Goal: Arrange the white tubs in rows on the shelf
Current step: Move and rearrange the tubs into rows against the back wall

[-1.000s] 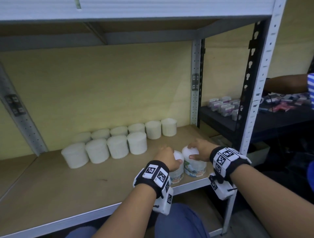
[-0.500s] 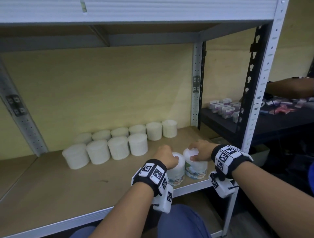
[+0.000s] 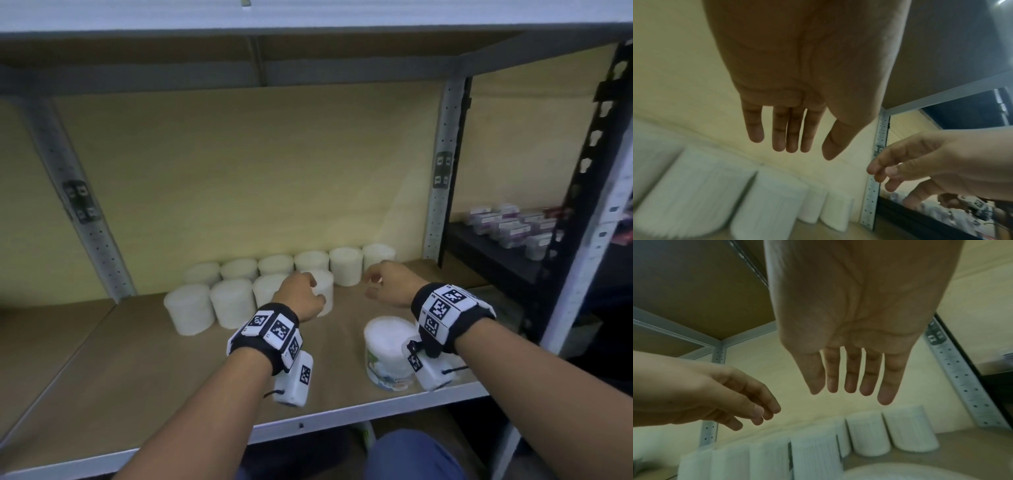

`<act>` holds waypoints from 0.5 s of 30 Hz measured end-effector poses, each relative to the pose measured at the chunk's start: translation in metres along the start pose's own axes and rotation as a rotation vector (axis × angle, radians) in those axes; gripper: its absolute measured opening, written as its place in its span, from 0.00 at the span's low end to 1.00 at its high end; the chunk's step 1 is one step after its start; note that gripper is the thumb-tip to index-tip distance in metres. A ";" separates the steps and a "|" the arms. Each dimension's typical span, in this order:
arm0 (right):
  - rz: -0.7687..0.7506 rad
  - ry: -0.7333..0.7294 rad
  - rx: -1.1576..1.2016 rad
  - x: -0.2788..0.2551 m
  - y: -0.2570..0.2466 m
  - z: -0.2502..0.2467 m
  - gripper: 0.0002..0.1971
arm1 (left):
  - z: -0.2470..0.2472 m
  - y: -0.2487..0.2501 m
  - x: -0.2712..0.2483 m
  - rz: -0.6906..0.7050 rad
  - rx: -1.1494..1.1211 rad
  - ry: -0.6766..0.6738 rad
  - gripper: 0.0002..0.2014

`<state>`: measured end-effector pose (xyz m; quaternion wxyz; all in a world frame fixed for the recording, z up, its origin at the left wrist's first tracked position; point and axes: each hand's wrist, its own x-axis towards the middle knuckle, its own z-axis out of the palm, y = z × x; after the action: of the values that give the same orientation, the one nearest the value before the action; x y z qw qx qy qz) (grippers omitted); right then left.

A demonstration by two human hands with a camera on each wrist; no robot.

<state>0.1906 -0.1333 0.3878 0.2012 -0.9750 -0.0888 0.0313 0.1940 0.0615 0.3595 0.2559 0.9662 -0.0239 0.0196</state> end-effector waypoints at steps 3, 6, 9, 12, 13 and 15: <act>-0.033 0.001 -0.015 0.023 -0.020 0.006 0.20 | -0.016 -0.023 0.011 -0.023 0.020 0.017 0.23; -0.061 -0.015 -0.055 0.045 -0.038 0.011 0.20 | -0.028 -0.042 0.025 -0.044 0.044 0.033 0.23; -0.076 -0.047 -0.112 0.065 -0.050 0.017 0.21 | -0.035 -0.057 0.041 -0.063 0.071 0.023 0.25; -0.064 -0.100 -0.167 0.089 -0.057 0.020 0.23 | -0.037 -0.067 0.056 -0.072 0.078 0.017 0.25; -0.060 -0.118 -0.183 0.097 -0.059 0.021 0.24 | -0.037 -0.070 0.060 -0.076 0.078 0.015 0.25; -0.056 -0.148 -0.216 0.110 -0.065 0.022 0.27 | -0.036 -0.076 0.068 -0.084 0.086 0.005 0.25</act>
<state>0.2861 -0.0456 0.3910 0.0887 -0.9832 -0.1334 0.0879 0.2655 0.1431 0.3570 0.2148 0.9764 0.0183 0.0123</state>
